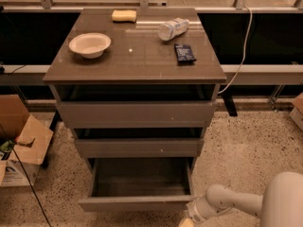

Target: Close bottom drawer

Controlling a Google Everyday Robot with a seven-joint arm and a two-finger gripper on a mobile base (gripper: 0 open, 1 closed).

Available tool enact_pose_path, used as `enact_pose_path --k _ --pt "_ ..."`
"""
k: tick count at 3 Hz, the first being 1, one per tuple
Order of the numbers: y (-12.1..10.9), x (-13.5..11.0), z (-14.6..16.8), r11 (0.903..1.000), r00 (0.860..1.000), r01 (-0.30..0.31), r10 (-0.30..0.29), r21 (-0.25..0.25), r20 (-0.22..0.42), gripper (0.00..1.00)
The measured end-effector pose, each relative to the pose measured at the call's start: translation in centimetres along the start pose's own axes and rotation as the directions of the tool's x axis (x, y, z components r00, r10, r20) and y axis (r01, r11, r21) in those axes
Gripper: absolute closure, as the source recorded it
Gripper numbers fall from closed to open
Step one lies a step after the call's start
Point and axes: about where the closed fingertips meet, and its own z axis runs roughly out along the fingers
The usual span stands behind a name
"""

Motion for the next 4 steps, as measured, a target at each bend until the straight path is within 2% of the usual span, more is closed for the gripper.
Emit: enact_pose_path --k 1,2,3,4 --pt "-2.1 -4.4 -1.0 0.9940 0.995 0.073 -0.079 0.081 0.063 0.00" --pt "-2.3 -4.7 -1.1 0.9932 0.994 0.078 -0.084 0.087 0.067 0.00" --pt "-2.3 -4.9 -0.7 0.9924 0.993 0.091 -0.097 0.082 0.064 0.18" --pt "-3.1 -5.4 0.6 0.9934 0.993 0.096 -0.100 0.063 0.064 0.42"
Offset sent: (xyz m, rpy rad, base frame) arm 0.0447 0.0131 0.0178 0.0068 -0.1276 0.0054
